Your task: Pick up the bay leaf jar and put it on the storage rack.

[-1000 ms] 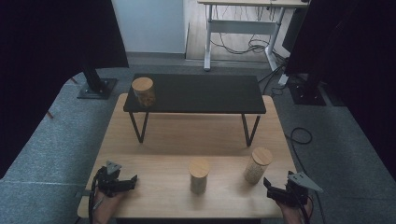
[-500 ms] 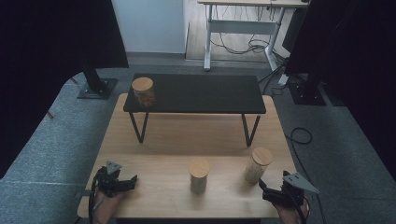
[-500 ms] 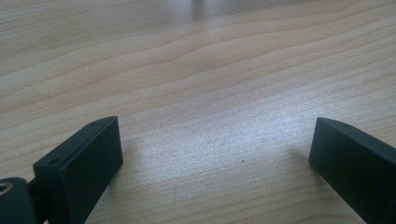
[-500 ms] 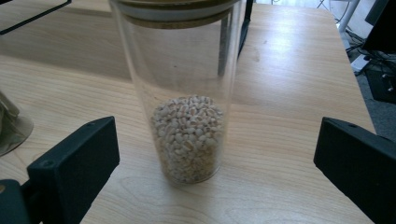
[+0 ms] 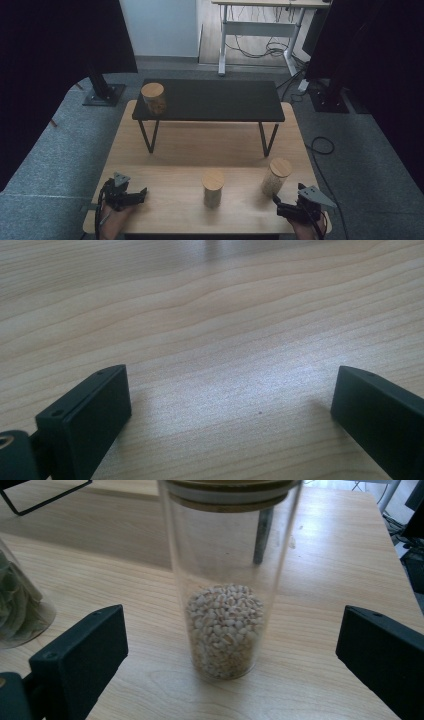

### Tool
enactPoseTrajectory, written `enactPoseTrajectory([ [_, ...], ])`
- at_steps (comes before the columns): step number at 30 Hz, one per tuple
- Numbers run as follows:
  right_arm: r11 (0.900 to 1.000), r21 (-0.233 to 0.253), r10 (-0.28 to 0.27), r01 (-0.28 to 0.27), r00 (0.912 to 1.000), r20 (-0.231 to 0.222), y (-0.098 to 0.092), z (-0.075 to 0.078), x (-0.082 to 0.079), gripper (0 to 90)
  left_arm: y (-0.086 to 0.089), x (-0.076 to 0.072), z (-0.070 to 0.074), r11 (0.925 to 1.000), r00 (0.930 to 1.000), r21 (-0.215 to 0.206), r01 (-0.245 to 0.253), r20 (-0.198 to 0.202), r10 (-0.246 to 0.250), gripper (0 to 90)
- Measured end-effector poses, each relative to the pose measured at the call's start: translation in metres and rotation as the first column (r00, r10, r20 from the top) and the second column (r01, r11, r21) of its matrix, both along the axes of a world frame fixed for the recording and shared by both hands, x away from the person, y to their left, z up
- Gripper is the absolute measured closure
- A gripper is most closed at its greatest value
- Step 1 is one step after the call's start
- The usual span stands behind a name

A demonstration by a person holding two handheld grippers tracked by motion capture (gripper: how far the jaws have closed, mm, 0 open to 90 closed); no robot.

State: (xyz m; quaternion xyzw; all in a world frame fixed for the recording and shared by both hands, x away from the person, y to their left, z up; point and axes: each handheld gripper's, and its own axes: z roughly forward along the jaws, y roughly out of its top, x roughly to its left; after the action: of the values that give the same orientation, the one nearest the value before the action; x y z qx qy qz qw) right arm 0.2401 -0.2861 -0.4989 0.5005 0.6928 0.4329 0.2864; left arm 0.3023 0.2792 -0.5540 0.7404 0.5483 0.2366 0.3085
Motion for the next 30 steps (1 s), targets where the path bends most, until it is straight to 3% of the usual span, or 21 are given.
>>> enactPoseTrajectory([
  [30,0.997,0.007,0.075,-0.075,0.9971,0.015,0.027,0.002,-0.005,0.0,0.000,0.000,0.000,1.0000,1.0000,-0.001,-0.004,0.000,0.004,2.3],
])
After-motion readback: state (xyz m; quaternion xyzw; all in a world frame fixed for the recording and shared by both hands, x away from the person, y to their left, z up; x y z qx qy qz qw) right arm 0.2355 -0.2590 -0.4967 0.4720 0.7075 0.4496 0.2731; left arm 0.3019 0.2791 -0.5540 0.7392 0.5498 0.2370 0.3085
